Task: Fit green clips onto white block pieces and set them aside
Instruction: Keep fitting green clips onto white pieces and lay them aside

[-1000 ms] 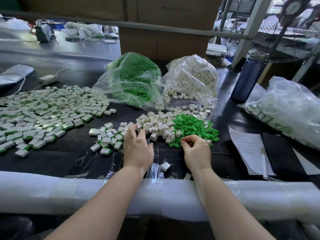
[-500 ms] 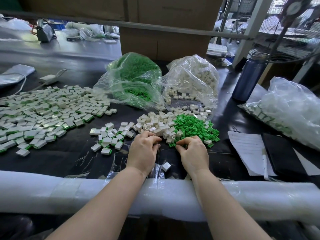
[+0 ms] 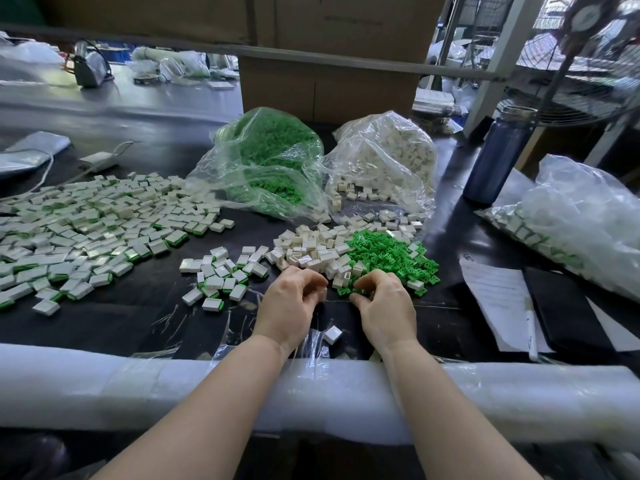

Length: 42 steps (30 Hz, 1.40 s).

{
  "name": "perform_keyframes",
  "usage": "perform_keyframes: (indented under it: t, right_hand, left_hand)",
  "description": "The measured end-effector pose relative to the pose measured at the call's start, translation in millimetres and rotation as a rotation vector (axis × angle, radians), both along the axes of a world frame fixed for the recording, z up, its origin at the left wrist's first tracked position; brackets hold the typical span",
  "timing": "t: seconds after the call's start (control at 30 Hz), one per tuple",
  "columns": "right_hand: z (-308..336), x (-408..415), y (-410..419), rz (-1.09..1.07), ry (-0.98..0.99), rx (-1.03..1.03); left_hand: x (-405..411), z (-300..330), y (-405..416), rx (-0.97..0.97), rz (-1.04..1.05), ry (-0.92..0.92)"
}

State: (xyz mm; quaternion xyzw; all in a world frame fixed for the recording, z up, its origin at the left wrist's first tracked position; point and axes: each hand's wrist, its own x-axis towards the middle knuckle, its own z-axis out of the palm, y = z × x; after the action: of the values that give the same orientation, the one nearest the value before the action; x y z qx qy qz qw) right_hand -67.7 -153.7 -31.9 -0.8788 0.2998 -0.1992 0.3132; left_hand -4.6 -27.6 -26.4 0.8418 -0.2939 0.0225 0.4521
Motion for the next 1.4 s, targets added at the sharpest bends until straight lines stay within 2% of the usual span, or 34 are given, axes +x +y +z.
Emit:
perform_keyframes:
  t: [0.17, 0.33, 0.6, 1.1, 1.4]
  right_hand:
    - [0.6, -1.2, -0.1, 0.050, -0.192, 0.151]
    - [0.3, -1.1, -3.3, 0.077, -0.279, 0.275]
    - [5.2, -4.4, -0.5, 0.223, -0.424, 0.427]
    - [8.9, -5.3, 3.0, 0.317, -0.406, 0.447]
    - [6.8, -4.0, 4.8, 0.310, -0.351, 0.399]
  left_hand:
    - [-1.2, 0.6, 0.2, -0.011, -0.036, -0.009]
    - [-2.0, -0.1, -0.7, -0.010, -0.078, -0.013]
    - [-2.5, -0.7, -0.4, -0.104, -0.133, 0.120]
    - [4.3, -3.3, 1.7, -0.249, -0.167, 0.348]
    - [4.7, -0.6, 3.0, -0.249, -0.153, 0.366]
